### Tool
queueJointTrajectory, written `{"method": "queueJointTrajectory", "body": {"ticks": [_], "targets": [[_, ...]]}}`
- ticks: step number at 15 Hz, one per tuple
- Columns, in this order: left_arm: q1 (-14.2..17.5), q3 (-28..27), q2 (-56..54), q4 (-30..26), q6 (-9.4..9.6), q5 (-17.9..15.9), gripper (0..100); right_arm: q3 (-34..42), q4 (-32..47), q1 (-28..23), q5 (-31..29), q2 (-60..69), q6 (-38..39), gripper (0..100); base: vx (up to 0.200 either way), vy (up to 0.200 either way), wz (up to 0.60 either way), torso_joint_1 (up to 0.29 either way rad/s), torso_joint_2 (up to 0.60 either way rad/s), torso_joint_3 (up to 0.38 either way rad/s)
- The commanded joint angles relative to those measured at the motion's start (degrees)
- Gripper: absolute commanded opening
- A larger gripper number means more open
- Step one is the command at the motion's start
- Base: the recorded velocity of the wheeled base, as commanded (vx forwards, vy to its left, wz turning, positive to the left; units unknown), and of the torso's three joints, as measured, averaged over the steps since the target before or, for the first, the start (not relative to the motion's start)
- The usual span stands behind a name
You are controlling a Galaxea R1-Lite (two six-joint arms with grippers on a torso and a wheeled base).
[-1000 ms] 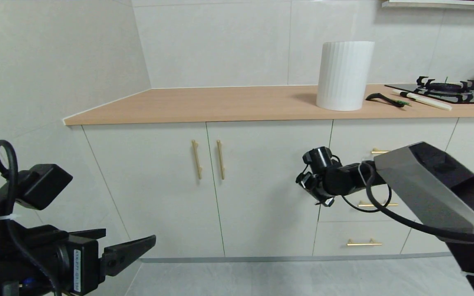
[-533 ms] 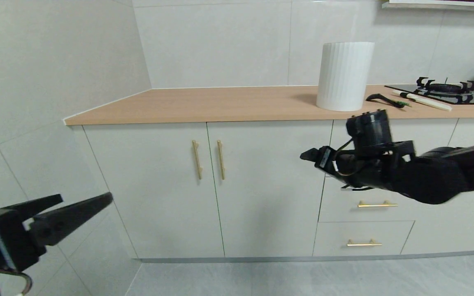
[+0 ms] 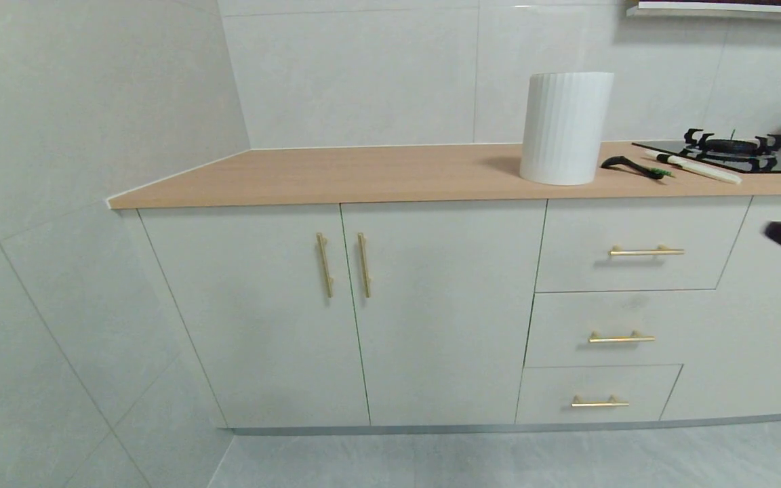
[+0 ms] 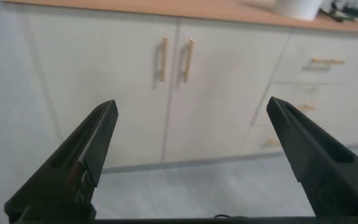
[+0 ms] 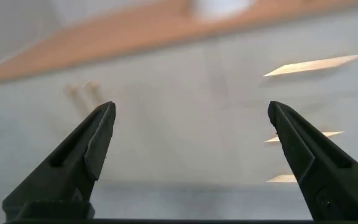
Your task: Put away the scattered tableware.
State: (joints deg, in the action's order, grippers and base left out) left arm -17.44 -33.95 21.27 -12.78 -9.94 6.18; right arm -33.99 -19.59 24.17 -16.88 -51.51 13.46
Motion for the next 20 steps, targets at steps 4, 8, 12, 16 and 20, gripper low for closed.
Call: {"method": "queueJointTrajectory", "body": {"ticks": [4,8,12,16,20], "targets": [[9.4,1.6,-15.8,-8.7,3.43,2.5,100,8.4,27.5,-18.9,0.9,46.0,-13.1,100,0.000,0.000,0.00,0.000,0.00,0.000],[17.4,7.0,-21.3,-9.2,7.12,3.1,100,13.7,26.7,-24.4,3.3,51.4,-13.2,100,0.000,0.000,0.00,0.000,0.00,0.000],[17.5,21.1,-21.3,-1.1,7.30,4.0,100,26.8,22.0,-24.4,5.2,51.4,-13.4,100,0.000,0.000,0.00,0.000,0.00,0.000],[17.4,32.8,-21.3,13.0,10.20,-1.4,100,33.9,17.2,-24.4,11.1,51.4,-14.2,100,0.000,0.000,0.00,0.000,0.00,0.000],[17.4,34.0,-21.3,12.9,12.22,-6.4,100,33.8,20.2,-24.3,18.3,51.4,-14.3,100,0.000,0.000,0.00,0.000,0.00,0.000]]}}
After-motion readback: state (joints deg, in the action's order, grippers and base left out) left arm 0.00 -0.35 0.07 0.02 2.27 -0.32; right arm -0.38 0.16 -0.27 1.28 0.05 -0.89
